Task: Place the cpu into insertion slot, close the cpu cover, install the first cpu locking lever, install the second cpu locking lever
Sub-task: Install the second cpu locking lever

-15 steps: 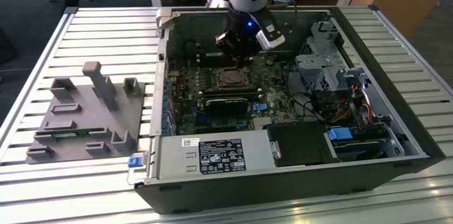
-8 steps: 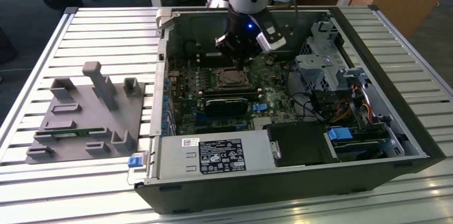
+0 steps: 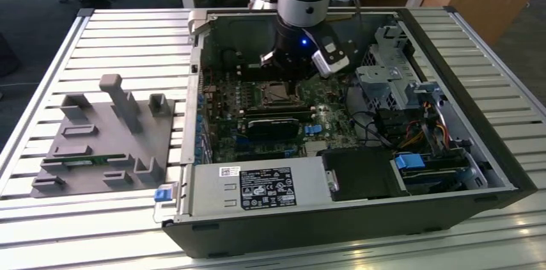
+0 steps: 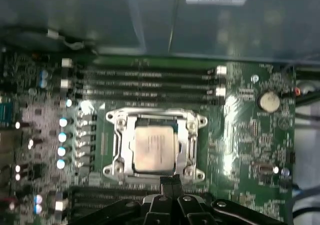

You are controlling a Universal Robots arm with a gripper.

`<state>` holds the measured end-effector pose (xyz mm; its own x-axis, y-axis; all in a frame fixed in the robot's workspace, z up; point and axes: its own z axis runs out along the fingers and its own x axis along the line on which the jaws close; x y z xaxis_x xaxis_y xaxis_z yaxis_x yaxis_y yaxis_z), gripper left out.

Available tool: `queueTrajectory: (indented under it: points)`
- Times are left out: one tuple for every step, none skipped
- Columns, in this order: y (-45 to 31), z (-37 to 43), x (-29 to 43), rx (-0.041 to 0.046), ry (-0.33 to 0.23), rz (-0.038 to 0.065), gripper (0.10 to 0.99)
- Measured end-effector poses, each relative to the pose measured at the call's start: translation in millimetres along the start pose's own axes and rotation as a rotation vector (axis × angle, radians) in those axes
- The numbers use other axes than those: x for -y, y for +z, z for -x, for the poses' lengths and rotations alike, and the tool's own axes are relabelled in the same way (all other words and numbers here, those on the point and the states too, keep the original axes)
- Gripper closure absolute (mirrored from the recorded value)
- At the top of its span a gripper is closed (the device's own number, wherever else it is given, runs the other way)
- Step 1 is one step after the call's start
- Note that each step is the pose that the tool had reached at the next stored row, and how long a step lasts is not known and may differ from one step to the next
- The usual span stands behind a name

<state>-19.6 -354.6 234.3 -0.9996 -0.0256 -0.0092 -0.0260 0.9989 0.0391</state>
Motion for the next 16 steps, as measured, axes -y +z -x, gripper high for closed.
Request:
queueTrajectory:
  points:
    - [-0.1, -0.1, 3.2, 0.0, 0.0, 0.0, 0.98]
    - [-0.1, -0.1, 6.1, 0.0, 0.0, 0.0, 0.98]
    - [-0.1, -0.3, 8.2, 0.0, 0.0, 0.0, 0.98]
    - [-0.1, -1.0, 9.4, 0.0, 0.0, 0.0, 0.98]
    - [0.0, -3.8, 9.9, 0.0, 0.0, 0.0, 0.98]
    - [0.4, -12.0, 10.4, 0.0, 0.0, 0.0, 0.98]
    - [0.7, -15.5, 10.9, 0.0001, 0.0, 0.001, 0.98]
    - [1.0, -19.3, 11.2, 0.0001, -0.001, 0.001, 0.98]
    - [1.3, -23.5, 11.4, 0.0, -0.001, 0.001, 0.98]
    - [1.7, -27.6, 11.5, 0.0, -0.001, 0.001, 0.98]
    - [2.2, -31.0, 11.6, 0.0, -0.002, 0.001, 0.98]
    - [3.2, -33.6, 11.7, 0.0, -0.003, 0.002, 0.98]
    - [4.9, -35.3, 11.8, 0.0001, -0.003, 0.002, 0.98]
    - [6.6, -36.0, 11.9, -0.0001, -0.004, 0.002, 0.98]
    - [8.4, -36.3, 12.0, -0.0003, -0.004, 0.002, 0.98]
    - [10.2, -36.5, 12.0, -0.0004, -0.005, 0.002, 0.98]
